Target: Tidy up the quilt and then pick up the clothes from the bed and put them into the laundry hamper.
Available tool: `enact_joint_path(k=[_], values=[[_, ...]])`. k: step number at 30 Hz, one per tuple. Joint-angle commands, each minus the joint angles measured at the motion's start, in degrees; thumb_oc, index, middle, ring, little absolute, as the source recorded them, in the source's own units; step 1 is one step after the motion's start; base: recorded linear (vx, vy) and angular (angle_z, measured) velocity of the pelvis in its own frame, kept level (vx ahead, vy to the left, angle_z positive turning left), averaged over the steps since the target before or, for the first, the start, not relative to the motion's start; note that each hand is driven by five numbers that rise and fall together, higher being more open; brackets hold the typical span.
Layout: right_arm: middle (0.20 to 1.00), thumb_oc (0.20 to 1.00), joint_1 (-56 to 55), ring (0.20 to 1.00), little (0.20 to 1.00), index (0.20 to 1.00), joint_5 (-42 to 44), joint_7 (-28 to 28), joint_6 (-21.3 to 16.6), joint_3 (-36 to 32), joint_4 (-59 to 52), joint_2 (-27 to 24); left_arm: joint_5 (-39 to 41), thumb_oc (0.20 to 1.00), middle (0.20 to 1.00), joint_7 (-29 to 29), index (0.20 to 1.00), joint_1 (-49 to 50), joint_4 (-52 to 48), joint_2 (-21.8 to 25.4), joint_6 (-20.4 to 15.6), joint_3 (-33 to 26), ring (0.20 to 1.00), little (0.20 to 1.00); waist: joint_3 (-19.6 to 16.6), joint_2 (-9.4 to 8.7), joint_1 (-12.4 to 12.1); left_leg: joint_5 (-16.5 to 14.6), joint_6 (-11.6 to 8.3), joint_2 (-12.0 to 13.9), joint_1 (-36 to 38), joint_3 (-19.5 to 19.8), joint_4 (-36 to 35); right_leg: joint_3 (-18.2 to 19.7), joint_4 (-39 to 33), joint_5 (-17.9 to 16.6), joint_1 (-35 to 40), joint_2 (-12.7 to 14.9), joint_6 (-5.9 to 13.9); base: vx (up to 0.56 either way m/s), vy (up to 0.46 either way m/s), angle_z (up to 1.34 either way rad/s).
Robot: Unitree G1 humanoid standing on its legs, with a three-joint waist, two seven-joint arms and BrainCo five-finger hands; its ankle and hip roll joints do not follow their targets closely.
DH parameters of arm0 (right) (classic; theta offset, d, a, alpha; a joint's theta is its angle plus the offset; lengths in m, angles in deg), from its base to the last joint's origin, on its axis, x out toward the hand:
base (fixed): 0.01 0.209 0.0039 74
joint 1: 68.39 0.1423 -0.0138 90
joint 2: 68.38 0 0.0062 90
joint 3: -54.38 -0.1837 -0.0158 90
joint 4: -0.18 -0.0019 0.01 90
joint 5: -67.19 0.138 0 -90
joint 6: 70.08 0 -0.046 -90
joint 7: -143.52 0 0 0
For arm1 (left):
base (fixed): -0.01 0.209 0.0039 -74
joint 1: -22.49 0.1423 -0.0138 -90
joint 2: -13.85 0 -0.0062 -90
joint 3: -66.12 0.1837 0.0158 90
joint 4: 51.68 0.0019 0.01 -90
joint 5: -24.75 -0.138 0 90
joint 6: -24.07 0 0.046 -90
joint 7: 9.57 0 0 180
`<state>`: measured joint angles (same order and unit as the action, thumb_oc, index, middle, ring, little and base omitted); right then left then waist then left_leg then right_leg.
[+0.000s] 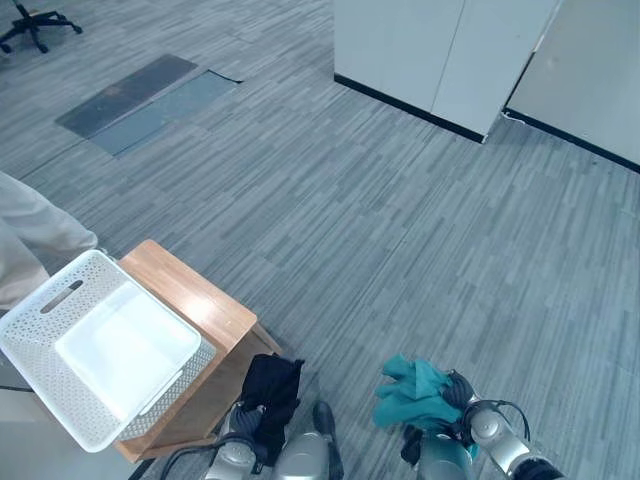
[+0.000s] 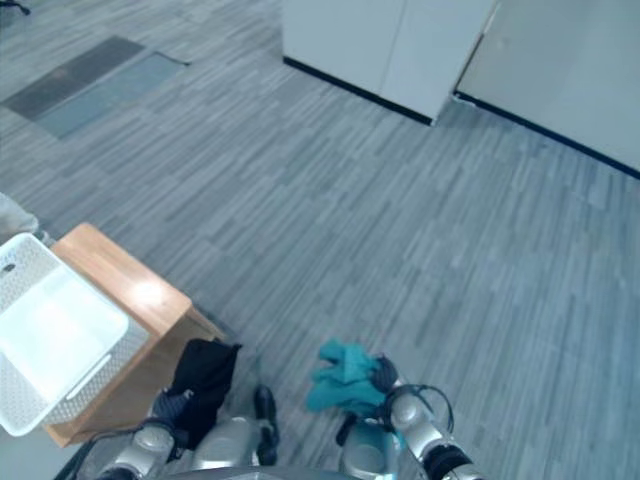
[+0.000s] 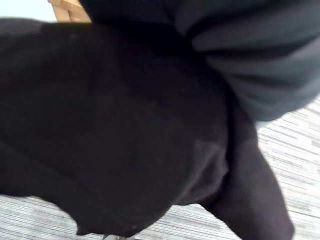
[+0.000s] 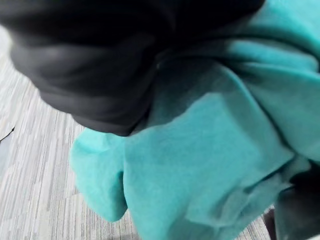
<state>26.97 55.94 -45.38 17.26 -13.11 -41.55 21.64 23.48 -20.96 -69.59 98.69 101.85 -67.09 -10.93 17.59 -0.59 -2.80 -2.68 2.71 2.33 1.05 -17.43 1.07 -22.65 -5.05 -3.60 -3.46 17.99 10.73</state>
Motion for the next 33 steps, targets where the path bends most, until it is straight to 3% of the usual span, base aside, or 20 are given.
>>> enact_joint_path(k=[1, 6, 7, 8, 10, 11, 12, 14, 15, 17, 18, 22, 24, 25, 27, 28, 29, 30, 32, 33], values=[[0.200, 0.200, -0.7, 0.200, 0.200, 0.200, -0.7, 0.8, -0.8, -1.4, -4.7, -2.4, -1.6, 0.200, 0.200, -0.5, 0.200, 1.0, -2.0, 0.6, -1.9, 1.9, 0.200, 0.200, -0.2, 1.04, 0.0, -9.2, -5.51, 3.0, 8.0, 6.1, 0.4, 5.7, 5.2, 1.3, -0.4, 2.6, 1.56, 0.52, -0.210, 0.76], [0.200, 0.200, -0.9, 0.200, 0.200, 0.200, -1.1, 1.3, -1.0, -1.3, -3.5, -2.3, -1.1, 0.200, 0.200, -1.0, 0.200, 2.3, -1.1, 0.3, -1.9, 1.0, 0.200, 0.200, -1.5, 0.49, -0.3, -11.8, -6.28, 4.6, 9.5, 8.7, 3.5, 3.0, 5.9, 1.5, 1.0, 1.6, 2.79, 0.40, -0.217, 0.67], [0.200, 0.200, 0.6, 0.200, 0.200, 0.200, -0.9, 1.8, -1.7, -0.1, -2.0, -3.0, 0.1, 0.200, 0.200, -1.2, 0.200, 2.5, -2.0, 0.5, -2.5, 0.6, 0.200, 0.200, -1.6, 1.10, -2.6, -6.2, -8.85, 8.4, 2.5, 11.6, 20.2, -1.6, 1.7, 2.8, 5.7, -1.6, 0.31, 0.38, -0.289, 0.71], [0.200, 0.200, 0.7, 0.200, 0.200, 0.200, -0.9, 1.8, -1.7, -0.1, -2.0, -2.9, 0.1, 0.200, 0.200, -1.2, 0.200, 2.5, -2.0, 0.5, -2.5, 0.6, 0.200, 0.200, -1.8, 0.96, -2.4, -6.1, -8.79, 8.2, 2.2, 11.8, 20.3, -1.8, 1.6, 2.7, 5.6, -1.4, 0.32, 0.48, -0.395, 0.80], [0.200, 0.200, 2.3, 0.200, 0.200, 0.200, -0.2, 1.4, -2.1, 0.7, -2.7, -3.7, 0.6, 0.200, 0.200, -1.5, 0.200, 2.7, -3.4, 0.5, -2.9, 0.6, 0.200, 0.200, -0.7, 0.46, -3.9, -2.6, -8.75, 10.7, -4.1, 9.8, 31.8, -5.2, 0.0, 4.1, 8.7, -2.5, -1.60, 0.29, -0.238, 0.77], [0.200, 0.200, 3.1, 0.200, 0.200, 0.200, -0.2, 1.9, -2.1, 1.6, -2.2, -4.2, 0.7, 0.200, 0.200, -1.3, 0.200, 2.6, -3.4, 0.7, -3.0, 0.1, 0.200, 0.200, -0.1, -0.04, -5.5, -3.6, -8.36, 11.5, -7.3, 6.3, 33.9, -6.6, 0.0, 6.3, 10.7, -3.7, -2.61, 0.29, -0.194, 0.28], [0.200, 0.200, 3.2, 0.200, 0.200, 0.200, -0.1, 1.8, -2.1, 1.6, -2.1, -4.2, 0.7, 0.200, 0.200, -1.3, 0.200, 2.6, -3.4, 0.7, -3.0, 0.1, 0.200, 0.200, -0.1, 0.00, -5.5, -3.7, -8.37, 11.6, -7.4, 6.3, 34.0, -6.6, 0.0, 6.3, 10.7, -3.8, -2.61, 0.43, -0.195, 0.24], [0.200, 0.200, 4.6, 0.200, 0.200, 0.200, -0.3, 2.1, -2.5, 2.7, -0.7, -4.1, -0.6, 0.200, 0.200, -0.7, 0.200, 2.8, -1.9, 0.5, -3.2, 0.1, 0.200, 0.200, -0.9, -0.72, -7.5, -8.0, -6.70, 5.9, -12.2, 3.9, 26.7, -7.5, 0.0, 8.5, 11.9, -5.5, -2.71, 0.34, -0.080, 0.64], [0.200, 0.200, 4.7, 0.200, 0.200, 0.200, -0.3, 2.1, -2.5, 2.7, -0.6, -4.1, -0.6, 0.200, 0.200, -0.7, 0.200, 2.8, -1.9, 0.5, -3.2, 0.1, 0.200, 0.200, -0.9, -0.80, -7.5, -7.9, -6.67, 5.7, -12.1, 3.9, 26.6, -7.6, 0.0, 8.6, 11.9, -5.4, -2.67, 0.26, -0.003, 0.93], [0.200, 0.200, 5.9, 0.200, 0.200, 0.200, -0.2, 1.6, -3.0, 2.9, 0.4, -3.5, -1.9, 0.200, 0.200, 0.0, 0.200, 3.2, 0.1, 0.1, -3.2, 0.1, 0.200, 0.200, -2.2, 0.57, -8.3, -4.8, -6.58, 3.5, -12.8, -0.3, 15.5, -7.7, 0.0, 11.3, 13.4, -9.2, -2.41, 0.51, 0.037, 0.68], [0.200, 0.200, 6.8, 0.200, 0.200, 0.200, 0.2, 0.9, -3.5, 2.9, 1.6, -2.9, -2.4, 0.200, 0.200, 0.7, 0.200, 3.6, 1.7, -0.4, -3.1, 0.1, 0.200, 0.200, -3.3, 2.01, -9.1, 0.6, -7.36, 2.2, -13.5, -4.5, 6.9, -8.7, 0.0, 13.4, 14.7, -11.9, -2.35, 0.65, 0.073, 0.61], [0.200, 0.200, 8.2, 0.200, 0.200, 0.200, 0.2, -0.3, -3.8, 3.9, 2.8, -1.4, -2.8, 0.200, 0.200, 1.2, 0.200, 3.7, 3.2, -0.6, -2.5, 0.4, 0.200, 0.200, -4.4, 2.23, -9.8, 3.1, -7.07, 2.2, -14.7, -10.0, 3.5, -9.9, 0.0, 15.4, 17.5, -15.1, -3.22, 0.47, 0.095, 0.65], [0.200, 0.200, 8.3, 0.200, 0.200, 0.200, -0.5, -0.1, -3.8, 5.1, 3.0, -0.7, -2.5, 0.200, 0.200, 1.4, 0.200, 3.6, 3.1, -0.4, -2.3, 0.3, 0.200, 0.200, -4.5, 1.36, -10.3, 2.5, -5.38, 0.9, -13.8, -9.8, 3.5, -9.5, 0.0, 14.7, 18.0, -15.8, -3.61, 0.54, 0.126, 0.93], [0.200, 0.200, 8.1, 0.200, 0.200, 0.200, -1.9, 0.0, -4.2, 6.3, 3.3, 0.3, -2.5, 0.200, 0.200, 1.7, 0.200, 3.8, 3.2, 0.3, -2.5, 0.4, 0.200, 0.200, -4.6, -0.98, -11.0, 0.5, -3.00, -1.8, -10.7, -8.5, 2.8, -9.6, 4.2, 12.1, 17.9, -15.9, -2.18, 0.47, 0.122, 0.67], [0.200, 0.200, 8.8, 0.200, 0.200, 0.200, -2.5, 0.2, -4.0, 6.5, 3.4, 0.8, -2.1, 0.200, 0.200, 1.1, 0.200, 2.7, 3.3, 0.5, -2.4, 0.3, 0.200, 0.200, -3.4, -1.26, -10.0, -1.6, -1.98, -2.5, -7.8, -7.8, 3.0, -9.4, 14.6, 10.5, 14.2, -12.9, 1.50, 0.50, 0.207, 0.48], [0.200, 0.200, 9.4, 0.200, 0.200, 0.200, -2.8, 0.5, -3.9, 6.7, 3.1, 0.6, -1.4, 0.200, 0.200, 0.3, 0.200, 2.0, 2.4, 0.7, -2.6, 0.0, 0.200, 0.200, -2.8, -0.38, -9.2, -0.7, -1.37, -2.3, -6.0, -6.6, 1.5, -7.3, 21.7, 7.7, 9.3, -12.2, 1.24, 0.26, 0.173, 0.69], [0.200, 0.200, 9.4, 0.200, 0.200, 0.200, -2.8, 0.5, -3.9, 6.7, 3.1, 0.6, -1.4, 0.200, 0.200, 0.3, 0.200, 1.9, 2.4, 0.7, -2.6, 0.0, 0.200, 0.200, -2.8, -0.45, -9.2, -0.6, -1.31, -2.4, -6.0, -6.7, 1.4, -7.2, 22.1, 7.9, 9.1, -12.0, 1.30, 0.34, 0.117, 0.67], [0.200, 0.200, 9.2, 0.200, 0.200, 0.200, -3.0, 0.8, -3.8, 6.3, 2.5, 0.0, -0.1, 0.200, 0.200, -0.4, 0.200, 1.1, 0.8, 0.5, -3.3, 0.0, 0.200, 0.200, -2.8, 0.24, -9.1, -0.2, -1.96, -2.6, -4.2, -2.5, -0.2, -5.9, 24.3, 7.9, 6.5, -11.5, 2.59, 0.38, -0.008, 0.63], [0.200, 0.200, 9.1, 0.200, 0.200, 0.200, -2.7, 0.6, -3.9, 6.2, 2.6, -0.2, 0.4, 0.200, 0.200, -0.7, 0.200, 0.6, 0.4, 0.4, -3.6, 0.3, 0.200, 0.200, -3.3, 0.55, -8.9, 0.2, -2.40, -2.6, -3.8, 0.1, -1.1, -6.1, 23.5, 9.1, 5.9, -11.6, 1.70, 0.40, -0.061, 0.92], [0.200, 0.200, 8.5, 0.200, 0.200, 0.200, -2.3, 0.5, -4.0, 5.8, 2.9, -0.7, 0.8, 0.200, 0.200, -1.0, 0.200, -0.4, -0.1, 0.3, -4.1, 1.2, 0.200, 0.200, -4.7, 0.69, -8.5, -0.1, -3.35, -2.5, -2.4, 4.4, -3.2, -5.2, 19.0, 11.2, 4.5, -10.3, -0.58, 0.29, -0.074, 1.37]])
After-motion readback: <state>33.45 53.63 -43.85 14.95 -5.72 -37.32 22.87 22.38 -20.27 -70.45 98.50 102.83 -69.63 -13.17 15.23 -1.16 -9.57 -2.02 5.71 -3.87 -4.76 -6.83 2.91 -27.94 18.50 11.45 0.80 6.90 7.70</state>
